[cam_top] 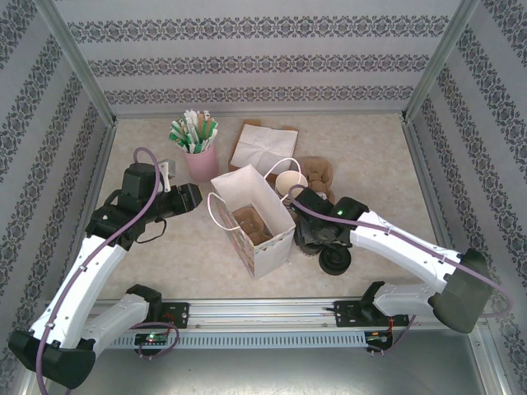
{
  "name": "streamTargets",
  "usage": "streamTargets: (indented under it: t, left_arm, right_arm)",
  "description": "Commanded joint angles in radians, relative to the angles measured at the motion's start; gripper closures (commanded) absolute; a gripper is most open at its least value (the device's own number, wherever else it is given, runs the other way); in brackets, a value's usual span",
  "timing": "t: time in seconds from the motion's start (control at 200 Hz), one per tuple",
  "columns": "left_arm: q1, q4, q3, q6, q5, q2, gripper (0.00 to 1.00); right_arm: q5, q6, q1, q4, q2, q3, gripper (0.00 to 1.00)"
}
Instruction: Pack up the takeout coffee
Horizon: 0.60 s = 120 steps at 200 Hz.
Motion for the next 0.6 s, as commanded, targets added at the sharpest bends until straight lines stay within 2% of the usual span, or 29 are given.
streamTargets:
  t: [0.0,0.325,0.595]
  left_arm:
    - [-0.001,0.021,-0.009,-0.008,0.007,0.002,0.48]
    - [-0.001,0.022,-0.01,-0.01,0.011,0.003,0.48]
    - [-0.001,0.025,-0.007,-0.007,0.009,0.004,0.48]
  right_arm:
    - [0.025,-0.008,-0.008,-0.018,0.016,0.02,0.22]
    - [0.026,-0.009,-0.012,-0.011,0.026,0.014,0.22]
    - [0.028,-0.005,-0.011,-0.037,-0.023,0.032,0.32]
